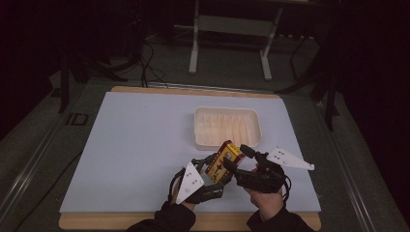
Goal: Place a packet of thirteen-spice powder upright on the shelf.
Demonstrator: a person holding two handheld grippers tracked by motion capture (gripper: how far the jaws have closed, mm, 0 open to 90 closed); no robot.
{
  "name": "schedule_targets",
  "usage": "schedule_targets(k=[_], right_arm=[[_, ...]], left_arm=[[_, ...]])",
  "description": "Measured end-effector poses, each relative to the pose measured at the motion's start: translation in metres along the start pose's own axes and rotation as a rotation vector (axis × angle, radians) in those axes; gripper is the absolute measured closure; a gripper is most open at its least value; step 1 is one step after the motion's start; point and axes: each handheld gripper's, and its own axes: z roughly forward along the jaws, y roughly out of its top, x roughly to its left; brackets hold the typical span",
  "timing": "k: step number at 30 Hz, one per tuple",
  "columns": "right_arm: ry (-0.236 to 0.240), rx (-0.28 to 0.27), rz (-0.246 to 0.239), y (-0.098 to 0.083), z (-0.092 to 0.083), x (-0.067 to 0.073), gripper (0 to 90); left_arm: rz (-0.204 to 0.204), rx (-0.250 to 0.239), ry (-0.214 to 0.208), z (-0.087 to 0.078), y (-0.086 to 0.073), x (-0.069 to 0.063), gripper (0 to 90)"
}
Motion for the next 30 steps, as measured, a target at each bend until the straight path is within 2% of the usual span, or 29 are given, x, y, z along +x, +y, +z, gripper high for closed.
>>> schedule_targets(k=[2, 3, 5, 7, 12, 14, 17, 19, 21, 30], right_arm=[[0.002, -0.004, -0.002, 0.001, 0.002, 0.003, 26.7], [-0.009, -0.020, -0.011, 0.001, 0.002, 0.005, 33.3], [-0.009, -0.033, -0.005, 0.002, 0.002, 0.007, 37.2], [-0.007, -0.035, -0.004, 0.002, 0.003, 0.008, 38.3], [-0.024, -0.016, 0.002, 0.005, 0.009, 0.013, 44.4], [-0.029, -0.007, 0.017, 0.006, 0.011, 0.013, 49.2], [-0.050, -0.003, 0.037, 0.007, 0.013, 0.013, 56.5], [-0.053, -0.002, 0.038, 0.007, 0.013, 0.014, 57.7], [-0.072, -0.003, 0.040, 0.008, 0.013, 0.014, 64.3], [-0.098, 0.025, -0.019, 0.009, 0.015, 0.018, 67.6]], left_arm=[[-0.018, -0.017, 0.005, -0.001, 0.000, 0.000, 32.8], [-0.025, -0.024, 0.009, -0.001, 0.000, 0.000, 32.9], [-0.038, -0.043, 0.029, -0.002, 0.000, 0.001, 32.8], [-0.054, -0.049, 0.030, -0.001, 0.000, 0.001, 32.8], [-0.035, -0.046, 0.035, -0.001, -0.002, -0.001, 32.8], [-0.024, -0.048, 0.050, -0.001, -0.003, -0.002, 32.8], [-0.015, -0.049, 0.047, 0.000, -0.003, -0.003, 32.7], [-0.023, -0.051, 0.043, 0.000, -0.003, -0.002, 32.7], [-0.023, -0.053, 0.039, 0.000, -0.003, -0.002, 32.7], [-0.045, -0.040, 0.026, 0.002, -0.006, 0.001, 32.4]])
